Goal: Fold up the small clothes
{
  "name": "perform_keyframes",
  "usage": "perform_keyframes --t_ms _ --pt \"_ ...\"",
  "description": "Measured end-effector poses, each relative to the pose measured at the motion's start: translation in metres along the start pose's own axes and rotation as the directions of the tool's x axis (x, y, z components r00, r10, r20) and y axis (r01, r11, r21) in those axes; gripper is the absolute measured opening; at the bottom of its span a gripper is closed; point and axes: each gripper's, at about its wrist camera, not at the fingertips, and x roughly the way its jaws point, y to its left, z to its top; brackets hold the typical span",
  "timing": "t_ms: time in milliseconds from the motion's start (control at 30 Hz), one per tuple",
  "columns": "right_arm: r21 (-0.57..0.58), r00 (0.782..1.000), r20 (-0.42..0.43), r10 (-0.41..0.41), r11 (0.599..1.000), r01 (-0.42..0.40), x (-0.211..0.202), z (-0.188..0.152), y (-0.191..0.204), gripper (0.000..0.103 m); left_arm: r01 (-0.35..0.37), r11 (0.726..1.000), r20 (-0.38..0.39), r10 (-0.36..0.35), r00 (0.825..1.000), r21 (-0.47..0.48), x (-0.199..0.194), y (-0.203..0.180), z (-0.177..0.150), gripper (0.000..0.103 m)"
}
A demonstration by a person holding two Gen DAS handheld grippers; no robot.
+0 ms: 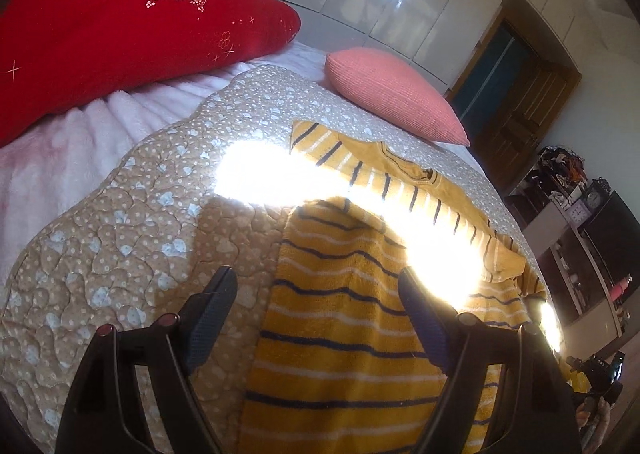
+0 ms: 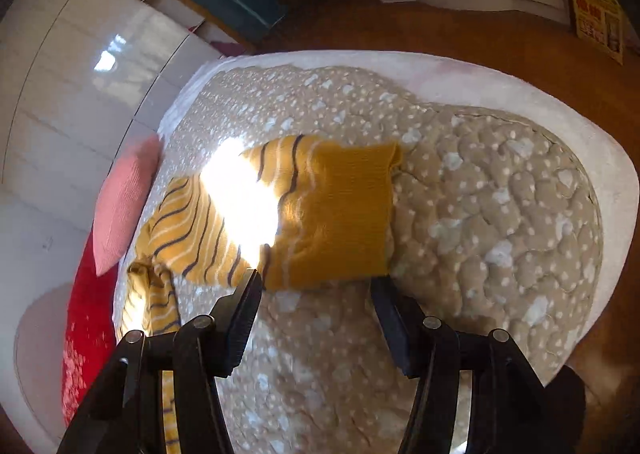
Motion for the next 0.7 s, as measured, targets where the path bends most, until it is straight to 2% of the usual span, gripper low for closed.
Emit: perform_keyframes --t_ms 33,67,100,133,233,300,367,400,433,500,533,600,700 --pt "0.024 1.0 0.016 -0.015 1.0 0.014 0.003 0.006 0.003 0.057 0.001 1.0 0.001 -0.001 1.0 -0.003 0.0 0.002 0.001 0.082" --pt "0.025 0.999 0.022 -0.039 0.999 0.039 0.005 0.012 0.007 0.029 -0.002 1.0 0.0 0.002 1.0 -0.006 -0.001 0.004 0.001 0.082" --pt "0.005 0.999 0.012 -0.05 0.999 0.05 0.008 0.018 0.013 0.011 -0.004 1.0 0.005 0.004 1.0 -0.008 -0.002 0.006 0.002 0.082" --pt "-0.02 0.998 0.005 -0.063 0.998 0.063 0.008 0.025 0.019 0.009 -0.004 1.0 0.013 0.004 1.0 -0.009 -0.005 0.008 0.003 0.082" --pt "-0.117 0.983 0.118 -0.138 0.981 0.152 -0.023 0.05 0.05 0.009 -0.023 0.999 0.053 0.024 0.998 -0.023 -0.017 0.02 0.012 0.082" --pt "-0.171 0.947 0.243 -0.211 0.951 0.256 -0.054 0.07 0.076 0.009 -0.056 0.997 0.076 0.06 0.995 -0.05 -0.023 0.033 0.02 0.082" --pt "-0.203 0.886 0.373 -0.276 0.907 0.368 -0.083 0.087 0.106 0.009 -0.086 0.992 0.089 0.094 0.992 -0.089 -0.028 0.048 0.029 0.082" --pt "-0.223 0.866 0.412 -0.285 0.89 0.398 -0.093 0.093 0.122 0.009 -0.094 0.989 0.092 0.105 0.99 -0.11 -0.029 0.057 0.033 0.082" --pt "-0.246 0.86 0.428 -0.277 0.88 0.406 -0.098 0.096 0.138 0.009 -0.1 0.986 0.092 0.113 0.989 -0.135 -0.03 0.065 0.036 0.082" --pt "-0.323 0.865 0.444 -0.235 0.858 0.399 -0.1 0.09 0.178 0.009 -0.11 0.977 0.089 0.128 0.988 -0.182 -0.03 0.082 0.04 0.082" --pt "-0.375 0.874 0.441 -0.204 0.843 0.386 -0.096 0.083 0.199 0.009 -0.116 0.973 0.083 0.135 0.987 -0.201 -0.029 0.088 0.041 0.082" --pt "-0.487 0.911 0.392 -0.13 0.811 0.325 -0.08 0.059 0.244 0.009 -0.124 0.965 0.068 0.143 0.987 -0.233 -0.027 0.1 0.042 0.082" --pt "-0.635 0.971 0.237 -0.032 0.752 0.179 -0.041 0.004 0.303 0.009 -0.123 0.961 0.059 0.142 0.988 -0.248 -0.025 0.108 0.04 0.082"
